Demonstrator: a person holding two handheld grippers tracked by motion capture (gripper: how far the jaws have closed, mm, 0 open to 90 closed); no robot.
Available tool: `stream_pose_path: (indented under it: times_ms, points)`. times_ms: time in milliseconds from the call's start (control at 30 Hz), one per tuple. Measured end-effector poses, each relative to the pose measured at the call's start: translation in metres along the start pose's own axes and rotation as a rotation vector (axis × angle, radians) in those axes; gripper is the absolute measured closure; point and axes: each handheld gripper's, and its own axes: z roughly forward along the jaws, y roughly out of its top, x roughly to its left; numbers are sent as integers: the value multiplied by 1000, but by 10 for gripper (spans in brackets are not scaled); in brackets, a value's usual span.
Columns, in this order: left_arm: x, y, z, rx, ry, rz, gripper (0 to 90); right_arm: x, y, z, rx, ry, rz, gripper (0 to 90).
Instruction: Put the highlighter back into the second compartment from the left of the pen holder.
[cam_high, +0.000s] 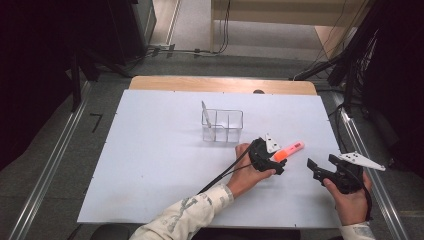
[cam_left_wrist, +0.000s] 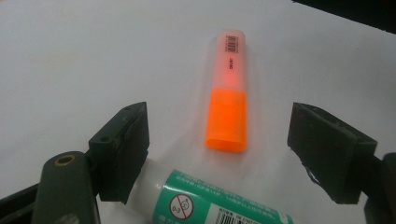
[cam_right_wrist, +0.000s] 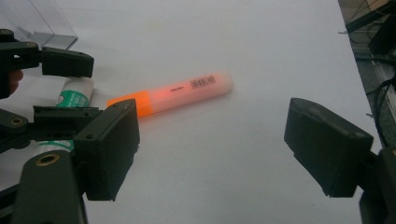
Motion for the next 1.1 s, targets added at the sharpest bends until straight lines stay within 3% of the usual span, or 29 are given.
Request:
stream_pose_path:
  times_ms: [433, 1100]
  points:
    - [-4, 2, 9, 26, -4, 13, 251, 0, 0, 0, 2, 1, 5, 171]
    - [-8, 4, 16, 66, 34, 52, 366, 0, 0, 1, 3, 5, 2, 171]
